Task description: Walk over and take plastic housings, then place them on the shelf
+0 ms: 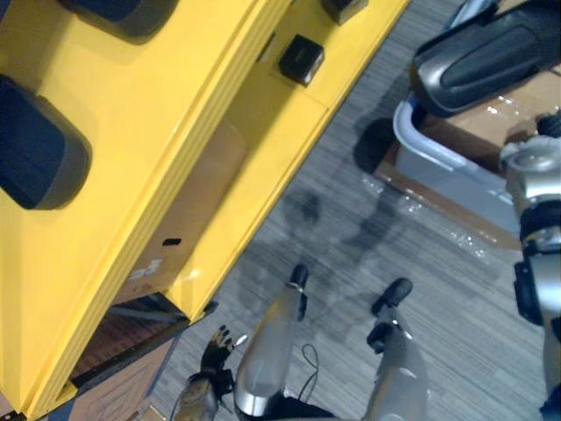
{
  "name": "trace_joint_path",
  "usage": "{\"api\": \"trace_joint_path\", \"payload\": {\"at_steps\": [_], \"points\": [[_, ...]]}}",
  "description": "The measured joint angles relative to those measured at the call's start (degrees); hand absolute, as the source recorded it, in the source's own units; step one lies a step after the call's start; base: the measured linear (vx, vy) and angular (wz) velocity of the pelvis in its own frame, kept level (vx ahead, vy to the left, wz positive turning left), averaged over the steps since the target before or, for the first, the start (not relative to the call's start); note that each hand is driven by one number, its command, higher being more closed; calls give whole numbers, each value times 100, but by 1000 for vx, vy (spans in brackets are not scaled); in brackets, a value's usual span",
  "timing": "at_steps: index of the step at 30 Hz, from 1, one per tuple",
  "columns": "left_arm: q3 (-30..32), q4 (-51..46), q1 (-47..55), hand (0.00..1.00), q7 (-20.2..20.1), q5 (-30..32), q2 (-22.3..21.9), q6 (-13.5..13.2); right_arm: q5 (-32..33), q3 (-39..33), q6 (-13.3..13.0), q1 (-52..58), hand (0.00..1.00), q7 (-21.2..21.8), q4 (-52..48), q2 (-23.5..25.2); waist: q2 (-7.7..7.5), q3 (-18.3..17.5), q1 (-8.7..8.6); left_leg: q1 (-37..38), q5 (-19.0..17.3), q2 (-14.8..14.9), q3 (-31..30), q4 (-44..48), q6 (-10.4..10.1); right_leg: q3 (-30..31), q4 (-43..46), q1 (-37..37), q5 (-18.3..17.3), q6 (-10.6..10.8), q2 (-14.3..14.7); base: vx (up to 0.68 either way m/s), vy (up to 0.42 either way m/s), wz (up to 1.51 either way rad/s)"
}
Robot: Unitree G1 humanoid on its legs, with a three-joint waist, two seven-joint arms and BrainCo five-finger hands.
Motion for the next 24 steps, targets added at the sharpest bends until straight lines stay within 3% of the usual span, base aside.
{"api": "trace_joint_path", "payload": {"at_steps": [3,7,10,13,16,19,24], "points": [[-3,0,7,0,5,-30,2,18,-250,-74,-233,-1,0,-741,-378,-2,0,0,-34,-1,0,-2,10,4,0,6,-29,8,5,6,4,0,0,0],[0,-17,16,0,7,-45,36,158,-703,-516,-547,-2,0,-2075,-1526,-1,-4,2,-163,-2,-3,-1,18,11,2,0,-188,73,101,33,38,0,0,0],[3,-52,15,0,7,-166,55,263,-1035,-545,-687,-2,0,-2470,-2273,39,-10,6,-245,-53,-13,10,22,40,6,4,-271,72,162,40,71,3,5,-1],[30,-77,12,0,4,-218,60,337,-1335,-369,-720,-2,0,-2381,-2759,249,-20,13,-253,-108,-89,61,25,159,-4,13,-325,72,193,35,152,-8,3,-9],[109,-119,11,0,-3,-216,60,409,-1359,-83,-713,-6,0,-1974,-2882,437,-49,30,-230,-171,-131,127,10,221,-12,6,-388,72,204,21,210,-12,0,-4],[115,-123,4,0,-7,-216,57,404,-1250,534,-622,-32,0,-1124,-2783,630,-85,47,-113,-213,-130,139,-15,232,-12,-30,-428,72,225,20,225,7,-3,3],[112,-120,1,0,-29,-214,47,343,-961,962,-567,-268,0,-223,-2113,863,-100,47,70,-281,-126,132,-149,264,-15,-168,-412,92,242,18,228,24,-4,11]]}}
